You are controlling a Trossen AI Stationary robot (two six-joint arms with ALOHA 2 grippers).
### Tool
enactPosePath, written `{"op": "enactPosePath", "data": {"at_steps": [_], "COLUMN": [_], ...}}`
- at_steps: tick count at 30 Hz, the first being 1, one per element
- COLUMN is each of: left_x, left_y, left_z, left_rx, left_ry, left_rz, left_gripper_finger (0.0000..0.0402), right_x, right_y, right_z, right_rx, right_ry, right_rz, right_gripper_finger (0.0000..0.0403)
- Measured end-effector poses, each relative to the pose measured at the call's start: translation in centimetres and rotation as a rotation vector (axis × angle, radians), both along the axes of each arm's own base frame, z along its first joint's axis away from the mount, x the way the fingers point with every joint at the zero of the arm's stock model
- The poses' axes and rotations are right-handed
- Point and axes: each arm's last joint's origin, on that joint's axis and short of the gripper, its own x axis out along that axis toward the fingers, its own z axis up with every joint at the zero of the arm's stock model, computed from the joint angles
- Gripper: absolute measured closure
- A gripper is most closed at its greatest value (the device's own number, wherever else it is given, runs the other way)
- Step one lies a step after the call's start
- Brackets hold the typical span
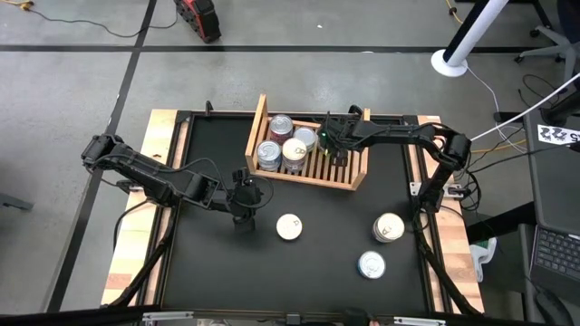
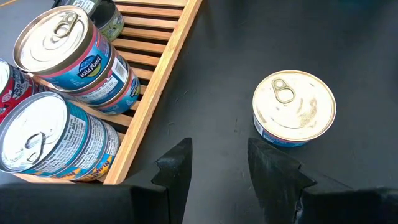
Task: Stack canned seafood by type on shelf
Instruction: Stack the green tuna can on top of the other green tuna can on the shelf, then put the blue tuna can on the shelf
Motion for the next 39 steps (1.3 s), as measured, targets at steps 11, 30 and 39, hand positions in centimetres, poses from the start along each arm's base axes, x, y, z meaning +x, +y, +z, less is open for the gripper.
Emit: {"op": "enactPosePath", "data": {"at_steps": [11, 30, 39], "left_x": [0.0, 0.1, 0.8], "left_y": [0.0, 0.0, -0.4], "left_z": [0.0, 0.1, 0.5], "left_rx": [0.0, -0.005, -0.034], "left_ry": [0.0, -0.013, -0.085], "left_rz": [0.001, 0.0, -0.045], "left_gripper_finger": [0.0251, 0.0251, 0.0251], "right_x": [0.5, -0.1, 1.1], "right_y": [0.0, 0.5, 4.4], "right_z": [1.3, 3.2, 6.4], "right_rx": [0.064, 0.087, 0.131], "right_ry": [-0.015, 0.149, 0.179], "right_rz": [0.055, 0.046, 0.041], "right_gripper_finger": [0.0116, 0.0116, 0.0116]}}
